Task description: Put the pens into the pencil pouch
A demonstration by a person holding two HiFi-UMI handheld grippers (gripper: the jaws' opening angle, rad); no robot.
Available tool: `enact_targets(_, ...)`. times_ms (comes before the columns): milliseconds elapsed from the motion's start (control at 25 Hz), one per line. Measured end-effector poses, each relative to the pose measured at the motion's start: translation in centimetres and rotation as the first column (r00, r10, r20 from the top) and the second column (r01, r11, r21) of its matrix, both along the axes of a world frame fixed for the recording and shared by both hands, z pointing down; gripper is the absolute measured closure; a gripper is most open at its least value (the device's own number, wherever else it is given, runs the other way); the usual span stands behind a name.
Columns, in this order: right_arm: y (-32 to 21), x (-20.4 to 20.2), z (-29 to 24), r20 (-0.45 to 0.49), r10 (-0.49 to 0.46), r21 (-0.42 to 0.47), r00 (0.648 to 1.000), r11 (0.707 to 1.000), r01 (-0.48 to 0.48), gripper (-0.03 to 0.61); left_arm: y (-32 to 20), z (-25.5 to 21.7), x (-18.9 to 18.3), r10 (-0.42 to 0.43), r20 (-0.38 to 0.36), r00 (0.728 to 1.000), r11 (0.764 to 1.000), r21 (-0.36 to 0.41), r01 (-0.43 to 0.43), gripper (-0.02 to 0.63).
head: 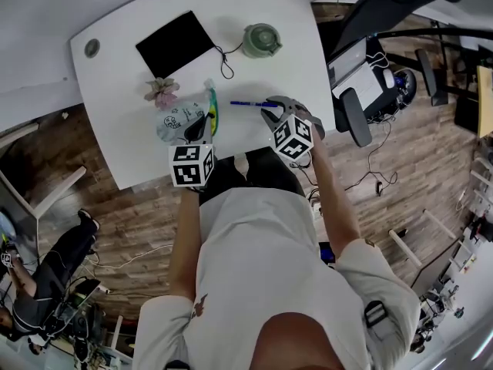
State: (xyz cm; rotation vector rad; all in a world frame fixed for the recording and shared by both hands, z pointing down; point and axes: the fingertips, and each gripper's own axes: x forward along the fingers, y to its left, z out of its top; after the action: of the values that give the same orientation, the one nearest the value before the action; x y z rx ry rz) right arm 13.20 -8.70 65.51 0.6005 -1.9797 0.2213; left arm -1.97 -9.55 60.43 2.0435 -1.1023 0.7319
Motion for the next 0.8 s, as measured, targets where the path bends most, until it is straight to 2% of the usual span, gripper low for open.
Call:
enact_targets(440, 0.5, 2.3, 2.2, -0.044, -0.039, -0.06, 0.998, 0.998, 0.037, 0.477, 0.0, 0.3, 0.4, -0.019, 0.012, 1.0, 1.0, -0.013, 0.019, 0.609)
enact_targets(800, 0.9, 2.1, 2.6, -0.036, -0.079, -0.121, 0.996, 0.99, 0.074, 0.517, 0.1, 0.2, 0.2, -0.026, 0.009, 1.0, 1.0, -0.006, 0.026, 0.609)
